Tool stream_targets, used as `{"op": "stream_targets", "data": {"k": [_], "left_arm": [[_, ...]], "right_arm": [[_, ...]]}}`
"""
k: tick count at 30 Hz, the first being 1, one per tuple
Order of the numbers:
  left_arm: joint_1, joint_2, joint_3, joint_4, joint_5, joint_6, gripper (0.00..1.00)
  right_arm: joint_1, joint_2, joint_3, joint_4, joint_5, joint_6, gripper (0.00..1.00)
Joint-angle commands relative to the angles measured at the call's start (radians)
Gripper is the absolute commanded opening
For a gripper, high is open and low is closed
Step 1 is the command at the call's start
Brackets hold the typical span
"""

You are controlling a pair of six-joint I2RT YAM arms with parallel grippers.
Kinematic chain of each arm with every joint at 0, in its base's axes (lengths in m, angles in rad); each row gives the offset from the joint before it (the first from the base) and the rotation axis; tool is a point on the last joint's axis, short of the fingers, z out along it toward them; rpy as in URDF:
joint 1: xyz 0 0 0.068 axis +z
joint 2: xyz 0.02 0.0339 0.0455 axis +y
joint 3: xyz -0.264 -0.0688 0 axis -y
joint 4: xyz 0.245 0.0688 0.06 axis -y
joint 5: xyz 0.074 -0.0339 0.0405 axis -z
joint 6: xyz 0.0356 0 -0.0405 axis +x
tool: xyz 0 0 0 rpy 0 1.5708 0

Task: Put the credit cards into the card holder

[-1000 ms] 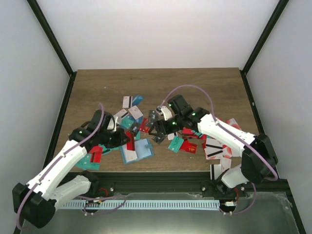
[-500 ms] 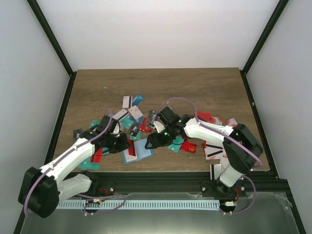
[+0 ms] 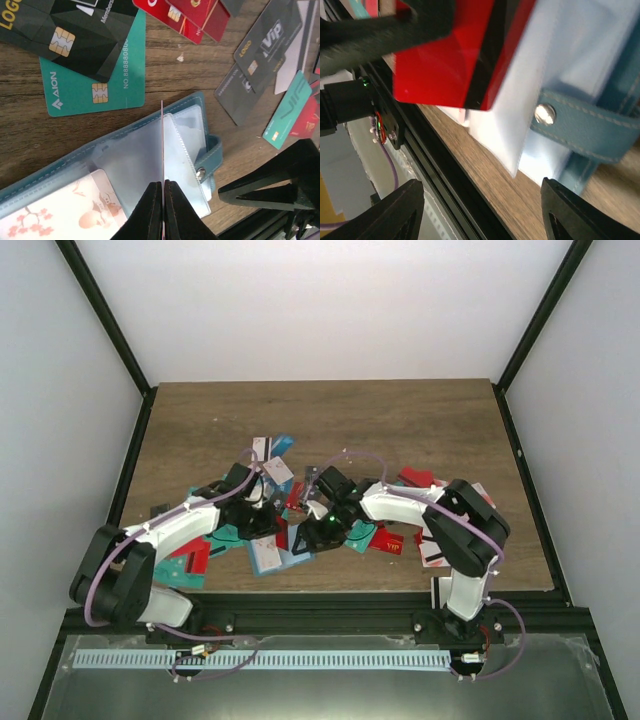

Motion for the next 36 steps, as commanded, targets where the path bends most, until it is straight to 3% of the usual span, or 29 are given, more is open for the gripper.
{"op": "stream_targets", "data": {"k": [1, 9, 25, 31, 36], "left_arm": [[0.003, 0.047, 0.015, 0.012, 0.021, 0.073, 0.04], [0.004, 0.093, -0.007, 0.039, 0.046, 0.116, 0.04], [0.003, 0.062, -0.022, 0.024, 0.079, 0.174, 0.04], [0.003, -0.081, 0.037, -0.054, 0.054, 0.114, 0.04], [0.004, -0.164, -0.008, -0.111, 0.003, 0.056, 0.04]], "right_arm": [[0.007, 0.044, 0.067, 0.039, -0.038, -0.004, 0.65], [0.006, 0.105, 0.099, 0.045, -0.032, 0.013, 0.65], [-0.085, 0.049, 0.107, 0.028, 0.292, 0.115, 0.67], [-0.094, 0.057, 0.088, 0.023, 0.258, 0.107, 0.67], [-0.095, 0.03, 0.058, 0.062, 0.202, 0.078, 0.66]]}}
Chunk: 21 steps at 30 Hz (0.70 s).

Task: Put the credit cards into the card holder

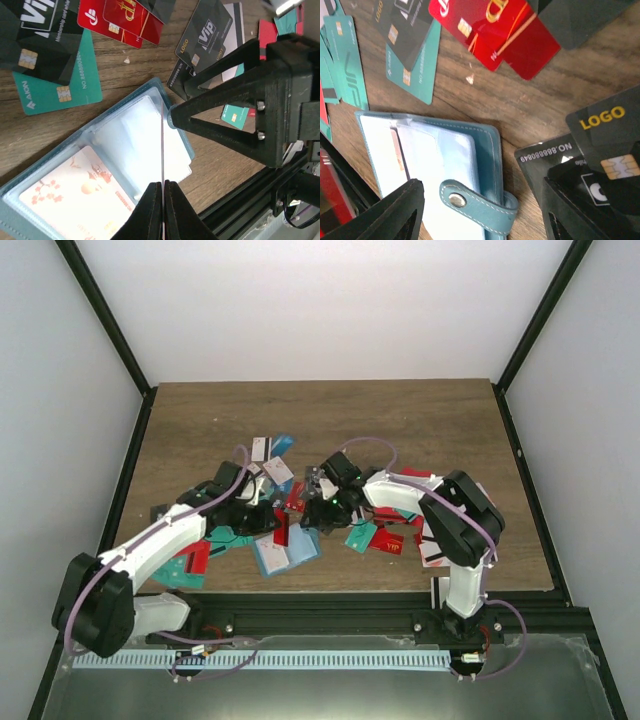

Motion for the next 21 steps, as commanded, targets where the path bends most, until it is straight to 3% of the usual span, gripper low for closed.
{"op": "stream_targets", "data": {"k": [1, 9, 21], "left_arm": [[0.002, -0.06, -0.034, -0.08, -0.058, -0.063, 0.04], [0.001, -0.14, -0.151, -0.047, -0.049, -0.14, 0.04], [0.002, -0.031, -0.15, 0.054, 0.021, -0.139, 0.04]], "right_arm": [[0.001, -0.054, -0.033, 0.039, -0.053, -0.031, 0.65], [0.001, -0.137, -0.085, 0.074, -0.12, -0.084, 0.62], [0.004, -0.176, -0.189, 0.109, -0.228, -0.154, 0.49]]}}
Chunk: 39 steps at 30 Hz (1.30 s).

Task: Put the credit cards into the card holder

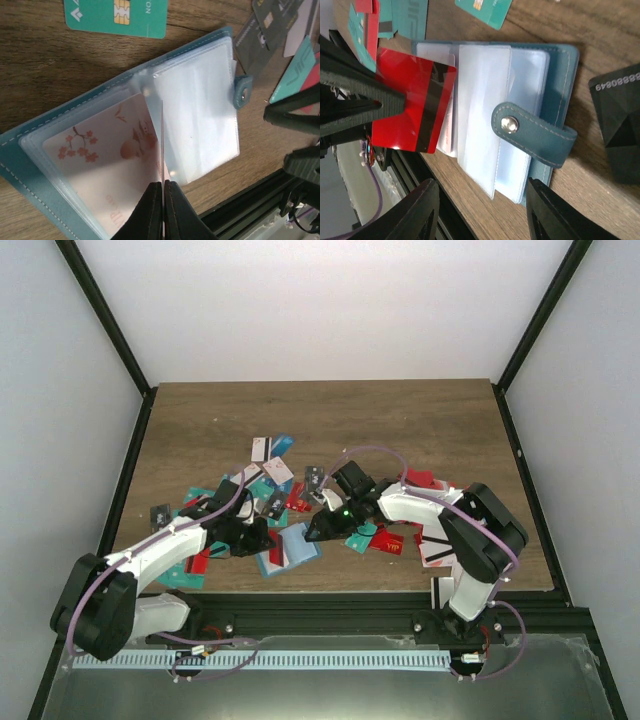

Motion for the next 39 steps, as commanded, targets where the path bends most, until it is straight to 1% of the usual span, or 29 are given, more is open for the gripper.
{"op": "stream_targets", "data": {"k": [1, 6, 14, 19, 24, 30, 34, 39], "left_arm": [[0.001, 0.04, 0.008, 0.03, 0.025, -0.006, 0.04], [0.002, 0.046, 0.005, 0.027, 0.02, -0.014, 0.04], [0.002, 0.067, 0.003, 0.09, 0.065, -0.006, 0.04], [0.002, 0.107, 0.008, 0.108, 0.074, 0.003, 0.04], [0.001, 0.109, 0.013, 0.078, 0.054, 0.005, 0.04], [0.002, 0.026, 0.039, -0.017, -0.007, -0.001, 0.04], [0.002, 0.034, 0.023, -0.024, 0.001, 0.013, 0.04], [0.002, 0.069, 0.017, 0.006, 0.018, 0.016, 0.04]], "right_arm": [[0.004, -0.025, -0.019, 0.027, -0.05, -0.037, 0.49], [0.004, -0.014, -0.034, 0.034, -0.048, -0.033, 0.47], [0.004, 0.018, -0.053, 0.049, -0.063, -0.046, 0.46], [0.004, 0.041, -0.045, 0.043, -0.053, -0.051, 0.44], [0.005, 0.05, -0.045, 0.038, -0.048, -0.05, 0.42], [0.004, 0.053, -0.045, 0.035, -0.044, -0.049, 0.41], [0.004, 0.065, -0.038, 0.038, -0.047, -0.046, 0.4], [0.004, 0.073, -0.034, 0.041, -0.048, -0.042, 0.39]]}}
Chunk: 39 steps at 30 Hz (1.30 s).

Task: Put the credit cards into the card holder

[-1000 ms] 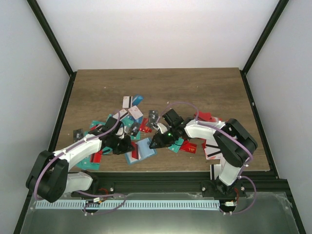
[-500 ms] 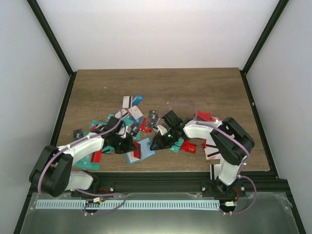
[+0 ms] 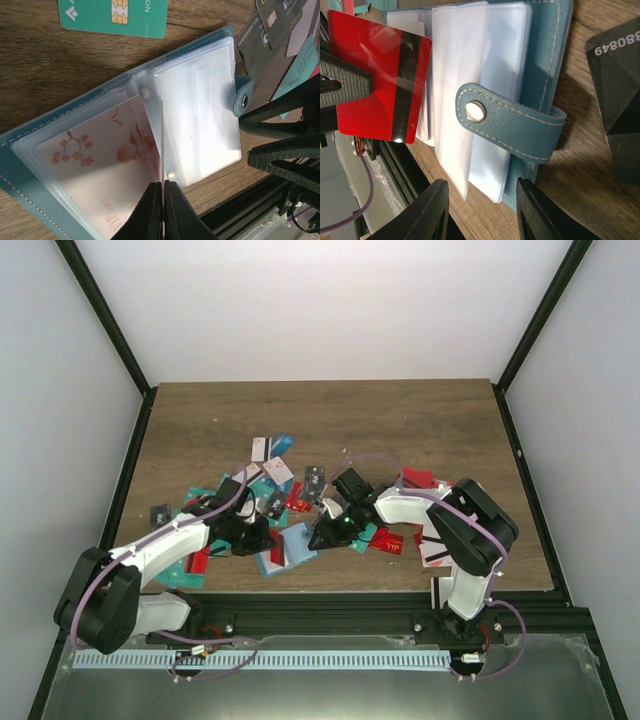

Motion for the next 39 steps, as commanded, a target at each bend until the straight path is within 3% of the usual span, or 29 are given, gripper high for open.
{"op": "stream_targets", "data": {"k": [1, 16, 39], "left_arm": [[0.002, 0.029, 0.002, 0.002, 0.0, 0.017, 0.04], [0.002, 0.114, 0.018, 0.049, 0.031, 0.033, 0.04], [0.001, 0.094, 0.041, 0.063, 0.024, 0.11, 0.04]], "right_arm": [[0.004, 0.015, 0.016, 0.006, 0.004, -0.012, 0.39], [0.004, 0.036, 0.04, -0.015, 0.012, -0.029, 0.38], [0.003, 0.071, 0.065, -0.026, 0.021, -0.025, 0.37]]}}
